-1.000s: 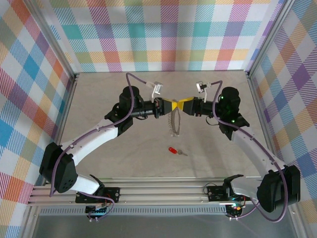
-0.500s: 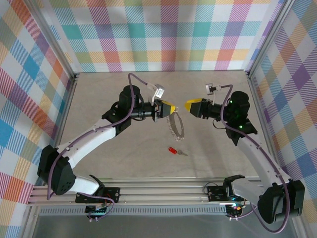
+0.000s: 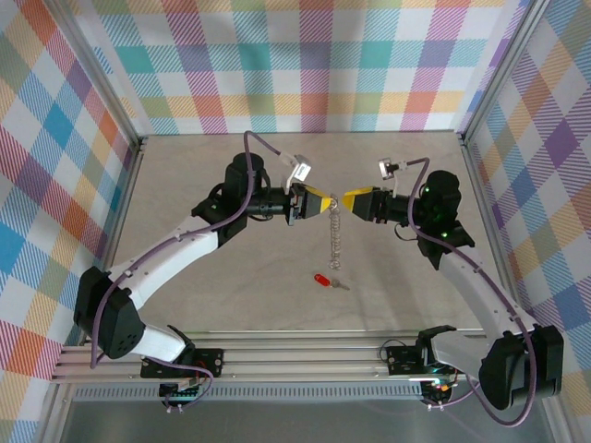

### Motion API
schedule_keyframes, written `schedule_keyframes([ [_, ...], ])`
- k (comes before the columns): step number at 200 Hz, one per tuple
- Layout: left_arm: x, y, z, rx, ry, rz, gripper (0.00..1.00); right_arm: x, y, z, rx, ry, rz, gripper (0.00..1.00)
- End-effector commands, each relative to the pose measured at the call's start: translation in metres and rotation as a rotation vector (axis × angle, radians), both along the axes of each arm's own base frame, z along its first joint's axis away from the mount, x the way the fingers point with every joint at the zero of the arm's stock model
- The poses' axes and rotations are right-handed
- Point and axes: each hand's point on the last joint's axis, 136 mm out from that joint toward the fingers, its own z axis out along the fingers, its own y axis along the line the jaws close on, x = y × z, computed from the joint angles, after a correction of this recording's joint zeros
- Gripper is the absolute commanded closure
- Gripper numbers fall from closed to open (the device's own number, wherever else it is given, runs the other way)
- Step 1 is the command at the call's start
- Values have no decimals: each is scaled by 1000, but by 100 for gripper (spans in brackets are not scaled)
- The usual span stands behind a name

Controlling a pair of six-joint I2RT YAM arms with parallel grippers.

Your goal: Put the keys on the keyring

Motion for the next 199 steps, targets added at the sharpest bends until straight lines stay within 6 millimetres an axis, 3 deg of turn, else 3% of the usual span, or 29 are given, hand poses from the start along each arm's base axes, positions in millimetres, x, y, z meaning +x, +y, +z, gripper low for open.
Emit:
schedule_keyframes([
  [1,-5,-4,26,-51,-59,-42,100,-5,4,3,15,-29,38,55],
  [146,-6,-6,31,-77,-58,-53,100,-5,20,-11,7,-3,76,59],
  [199,-5,-7,31,-77,-59,-50,100,-8,22,-14,4,4,88,73],
])
